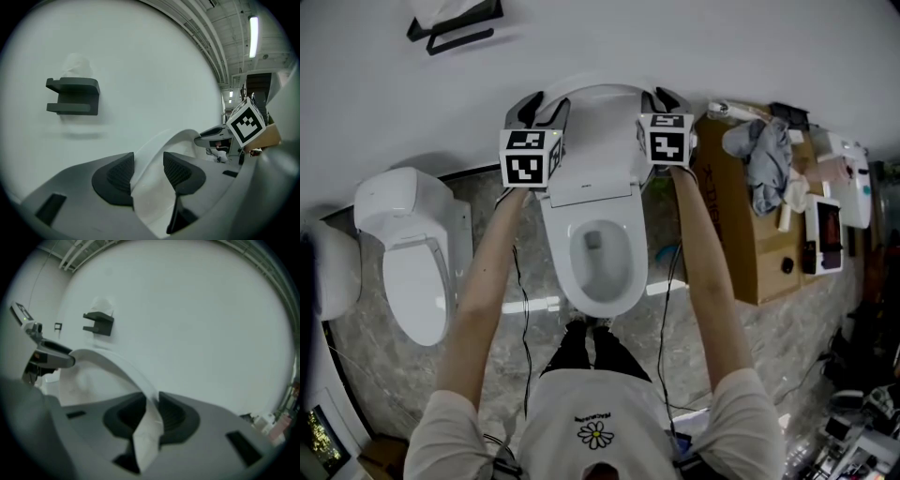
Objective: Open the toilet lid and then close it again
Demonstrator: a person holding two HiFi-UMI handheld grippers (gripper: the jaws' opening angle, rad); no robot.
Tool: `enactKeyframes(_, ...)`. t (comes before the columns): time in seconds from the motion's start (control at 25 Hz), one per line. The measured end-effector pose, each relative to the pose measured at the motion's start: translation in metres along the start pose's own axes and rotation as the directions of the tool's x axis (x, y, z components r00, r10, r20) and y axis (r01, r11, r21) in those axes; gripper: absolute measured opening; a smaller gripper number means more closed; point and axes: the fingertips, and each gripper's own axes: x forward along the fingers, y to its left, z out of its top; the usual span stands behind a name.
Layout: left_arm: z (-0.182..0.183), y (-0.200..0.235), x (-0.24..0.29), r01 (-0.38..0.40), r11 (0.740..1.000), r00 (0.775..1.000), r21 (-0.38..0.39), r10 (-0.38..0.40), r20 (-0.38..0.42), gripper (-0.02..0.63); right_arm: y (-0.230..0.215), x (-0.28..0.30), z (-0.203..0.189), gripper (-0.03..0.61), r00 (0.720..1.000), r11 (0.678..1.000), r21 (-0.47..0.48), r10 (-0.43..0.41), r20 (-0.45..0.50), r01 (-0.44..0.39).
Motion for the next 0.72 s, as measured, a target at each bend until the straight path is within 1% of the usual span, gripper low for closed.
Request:
enactKeyframes(0.16, -0.002, -0.005, -0.009, 0.002, 1.000, 1.000, 0.004, -0.002, 0.005, 0.209, 0.001, -0.011, -0.004, 0.098, 1.000, 1.000, -0.001, -0.007, 0.000, 0.007)
enactKeyframes(0.2, -0.002, -0.006, -0.013, 0.003, 1.000, 1.000, 0.010, -0.003, 0.009, 0.200, 0.001, -0.014, -0.006, 0.098, 1.000, 1.000, 0.000, -0.008, 0.000, 0.008)
enactKeyframes(0.4, -0.004, -0.016, -0.032, -0.002, 0.998, 1.000, 0.063, 0.000, 0.028, 0.192, 0.004, -0.034, -0.011, 0.100, 1.000, 1.000, 0.018, -0.013, 0.005, 0.013)
enactKeyframes(0.48, -0.006, -0.021, -0.040, -0.008, 0.997, 0.999, 0.075, 0.006, 0.032, 0.171, 0.004, -0.044, -0.015, 0.100, 1.000, 1.000, 0.017, -0.020, 0.009, 0.020)
enactKeyframes(0.72, -0.011, -0.034, -0.063, -0.012, 0.993, 0.999, 0.118, 0.006, 0.047, 0.166, 0.008, -0.069, -0.023, 0.100, 0.999, 0.999, 0.011, -0.036, 0.017, 0.036)
